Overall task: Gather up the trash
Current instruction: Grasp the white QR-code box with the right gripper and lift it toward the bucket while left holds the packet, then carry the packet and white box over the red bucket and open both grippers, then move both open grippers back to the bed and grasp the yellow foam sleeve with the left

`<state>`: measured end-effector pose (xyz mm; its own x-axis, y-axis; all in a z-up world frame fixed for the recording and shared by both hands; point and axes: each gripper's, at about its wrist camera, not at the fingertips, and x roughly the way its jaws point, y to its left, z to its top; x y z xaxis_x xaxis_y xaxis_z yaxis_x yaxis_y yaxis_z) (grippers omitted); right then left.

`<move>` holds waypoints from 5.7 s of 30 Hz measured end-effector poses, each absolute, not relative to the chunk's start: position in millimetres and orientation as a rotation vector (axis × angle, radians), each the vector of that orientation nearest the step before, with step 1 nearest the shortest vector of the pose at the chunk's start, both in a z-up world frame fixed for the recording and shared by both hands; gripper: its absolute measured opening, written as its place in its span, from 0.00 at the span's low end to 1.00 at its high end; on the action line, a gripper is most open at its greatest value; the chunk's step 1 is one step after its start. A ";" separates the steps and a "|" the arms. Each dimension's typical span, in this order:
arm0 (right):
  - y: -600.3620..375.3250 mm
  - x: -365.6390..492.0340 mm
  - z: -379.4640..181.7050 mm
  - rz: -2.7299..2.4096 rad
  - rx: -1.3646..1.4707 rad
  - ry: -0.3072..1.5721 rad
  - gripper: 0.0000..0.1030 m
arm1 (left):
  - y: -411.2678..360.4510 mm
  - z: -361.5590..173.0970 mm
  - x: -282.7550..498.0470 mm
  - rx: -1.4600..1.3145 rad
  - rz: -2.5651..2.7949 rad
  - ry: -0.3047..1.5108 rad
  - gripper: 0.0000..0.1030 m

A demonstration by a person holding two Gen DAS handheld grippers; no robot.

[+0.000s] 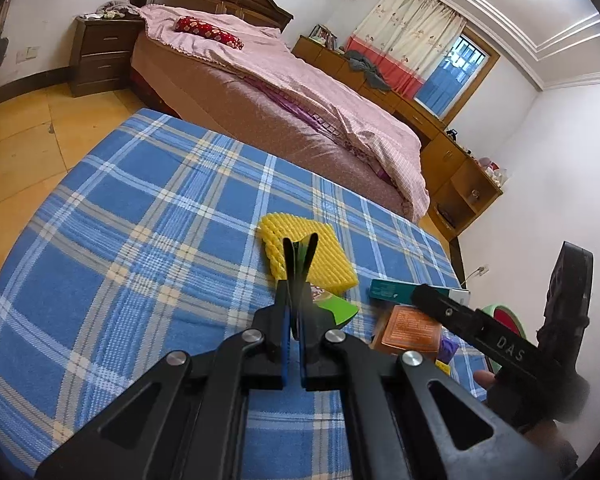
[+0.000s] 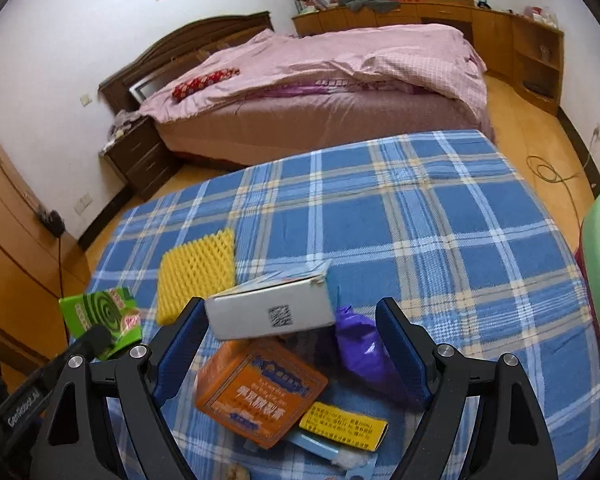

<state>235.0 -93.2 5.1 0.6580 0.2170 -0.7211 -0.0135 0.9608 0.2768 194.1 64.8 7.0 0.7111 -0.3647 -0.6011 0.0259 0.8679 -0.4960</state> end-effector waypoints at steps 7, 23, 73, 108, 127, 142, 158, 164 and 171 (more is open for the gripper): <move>-103.0 230.1 3.6 0.120 0.292 0.823 0.51 | 62.4 7.2 192.9 -0.480 -0.223 0.750 0.01; -136.7 153.4 57.0 0.130 0.352 0.654 0.51 | 45.5 41.3 163.0 -0.459 -0.274 0.683 0.01; -368.4 -1.8 54.1 -0.210 0.591 0.499 0.51 | -256.5 72.5 133.0 -0.137 -0.741 0.838 0.01; -403.9 25.3 21.0 -0.217 0.521 0.549 0.60 | -321.2 32.6 153.4 0.023 -0.646 0.902 0.45; -334.6 27.9 50.6 -0.175 0.476 0.527 0.60 | -196.0 67.3 130.2 -0.049 -0.499 0.832 0.47; -282.6 46.2 49.4 -0.134 0.471 0.591 0.60 | -91.4 48.8 161.8 -0.132 -0.366 0.914 0.59; -265.0 67.7 29.2 -0.132 0.463 0.697 0.60 | -32.2 20.5 233.1 -0.176 -0.321 0.929 0.96; -268.9 76.6 19.3 -0.133 0.472 0.728 0.60 | -24.6 15.0 260.5 -0.170 -0.281 0.905 0.96; -274.1 82.9 8.2 -0.134 0.483 0.752 0.60 | -19.3 10.6 281.0 -0.113 -0.200 0.914 0.96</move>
<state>82.9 -274.1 8.2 0.7276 0.0534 -0.6839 0.2856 0.8829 0.3728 281.0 -19.3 10.6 0.5934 -0.2201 -0.7742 0.1239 0.9754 -0.1824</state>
